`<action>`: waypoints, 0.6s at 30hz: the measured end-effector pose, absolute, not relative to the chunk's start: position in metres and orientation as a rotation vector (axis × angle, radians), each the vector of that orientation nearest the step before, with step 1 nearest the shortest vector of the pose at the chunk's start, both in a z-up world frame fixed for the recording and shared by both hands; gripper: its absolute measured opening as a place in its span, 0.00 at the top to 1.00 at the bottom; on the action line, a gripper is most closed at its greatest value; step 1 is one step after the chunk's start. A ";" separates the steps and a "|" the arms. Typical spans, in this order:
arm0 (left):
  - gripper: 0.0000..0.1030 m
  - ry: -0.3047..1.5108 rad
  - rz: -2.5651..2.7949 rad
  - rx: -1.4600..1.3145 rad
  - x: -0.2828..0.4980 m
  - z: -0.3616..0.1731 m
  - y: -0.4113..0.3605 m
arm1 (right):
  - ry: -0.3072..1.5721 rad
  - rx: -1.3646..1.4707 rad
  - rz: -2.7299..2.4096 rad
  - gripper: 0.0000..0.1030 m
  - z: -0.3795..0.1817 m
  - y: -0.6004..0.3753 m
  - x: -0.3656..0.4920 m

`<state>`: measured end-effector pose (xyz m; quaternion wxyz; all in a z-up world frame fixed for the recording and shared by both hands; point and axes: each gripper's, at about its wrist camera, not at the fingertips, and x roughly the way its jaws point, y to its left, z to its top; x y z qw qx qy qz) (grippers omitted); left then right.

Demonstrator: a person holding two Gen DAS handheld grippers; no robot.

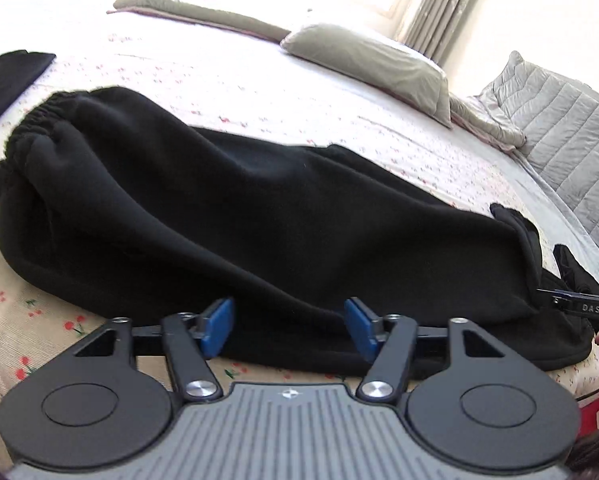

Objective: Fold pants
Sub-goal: 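Open both grippers and smooth the folded pants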

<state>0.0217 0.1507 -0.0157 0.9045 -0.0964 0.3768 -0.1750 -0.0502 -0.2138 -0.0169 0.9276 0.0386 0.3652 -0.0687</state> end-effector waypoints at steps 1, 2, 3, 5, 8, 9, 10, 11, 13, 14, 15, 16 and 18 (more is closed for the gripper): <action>0.25 0.750 -0.343 -0.206 0.021 -0.012 0.157 | 0.726 0.066 -0.122 0.29 -0.011 -0.210 -0.051; 0.22 0.712 -0.314 -0.220 0.021 -0.009 0.166 | 0.710 0.051 -0.103 0.29 -0.007 -0.205 -0.052; 0.19 0.684 -0.285 -0.237 0.021 -0.006 0.174 | 0.694 0.040 -0.084 0.29 -0.004 -0.200 -0.053; 0.16 0.642 -0.229 -0.284 0.024 -0.003 0.190 | 0.661 0.025 -0.027 0.29 -0.001 -0.190 -0.052; 0.15 0.585 -0.151 -0.353 0.028 -0.003 0.215 | 0.632 -0.030 0.067 0.29 -0.005 -0.167 -0.047; 0.15 0.574 -0.126 -0.364 0.032 -0.004 0.219 | 0.622 -0.058 0.102 0.29 -0.009 -0.158 -0.045; 0.15 0.566 -0.098 -0.374 0.036 -0.006 0.224 | 0.610 -0.089 0.139 0.29 -0.013 -0.148 -0.044; 0.16 0.567 -0.071 -0.382 0.039 -0.008 0.229 | 0.595 -0.123 0.178 0.29 -0.017 -0.137 -0.044; 0.20 0.574 -0.040 -0.404 0.044 -0.012 0.235 | 0.574 -0.192 0.263 0.29 -0.026 -0.117 -0.043; 0.25 0.575 -0.025 -0.417 0.045 -0.014 0.244 | 0.569 -0.234 0.307 0.31 -0.030 -0.107 -0.043; 0.30 0.577 -0.006 -0.426 0.046 -0.016 0.247 | 0.566 -0.275 0.348 0.32 -0.035 -0.097 -0.042; 0.33 0.578 0.016 -0.436 0.046 -0.018 0.251 | 0.564 -0.313 0.377 0.32 -0.039 -0.088 -0.042; 0.44 0.570 0.049 -0.449 0.049 -0.020 0.254 | 0.572 -0.375 0.401 0.34 -0.047 -0.074 -0.040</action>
